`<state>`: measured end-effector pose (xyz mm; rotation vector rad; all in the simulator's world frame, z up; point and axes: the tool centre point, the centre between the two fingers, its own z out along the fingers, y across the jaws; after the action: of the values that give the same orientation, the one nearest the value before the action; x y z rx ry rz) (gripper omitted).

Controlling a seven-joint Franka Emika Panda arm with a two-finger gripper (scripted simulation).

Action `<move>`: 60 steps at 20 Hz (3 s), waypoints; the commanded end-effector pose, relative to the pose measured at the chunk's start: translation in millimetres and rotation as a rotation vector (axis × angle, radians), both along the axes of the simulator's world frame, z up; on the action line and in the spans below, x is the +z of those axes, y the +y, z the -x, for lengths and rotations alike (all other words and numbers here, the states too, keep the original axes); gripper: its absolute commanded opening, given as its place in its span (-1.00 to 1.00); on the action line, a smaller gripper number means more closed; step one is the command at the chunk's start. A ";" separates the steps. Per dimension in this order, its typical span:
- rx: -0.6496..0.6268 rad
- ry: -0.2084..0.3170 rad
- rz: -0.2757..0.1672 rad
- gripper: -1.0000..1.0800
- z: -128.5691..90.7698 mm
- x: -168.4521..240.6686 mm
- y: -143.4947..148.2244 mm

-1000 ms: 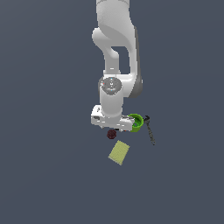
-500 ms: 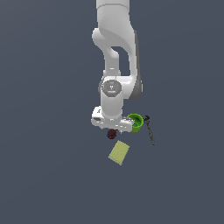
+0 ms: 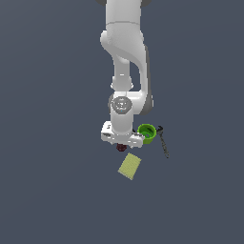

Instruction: Pick up a designated object from a clutter of objects.

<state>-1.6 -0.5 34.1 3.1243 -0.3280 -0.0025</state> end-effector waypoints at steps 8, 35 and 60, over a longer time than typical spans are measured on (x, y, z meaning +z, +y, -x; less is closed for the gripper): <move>0.000 -0.001 0.000 -1.00 -0.8 -6.0 0.1; 0.000 -0.002 0.000 -1.00 -32.1 114.1 -14.8; 0.000 -0.002 0.000 -1.00 -99.0 337.5 -43.7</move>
<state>94.5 -43.1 362.4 3.1245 -0.3289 0.0011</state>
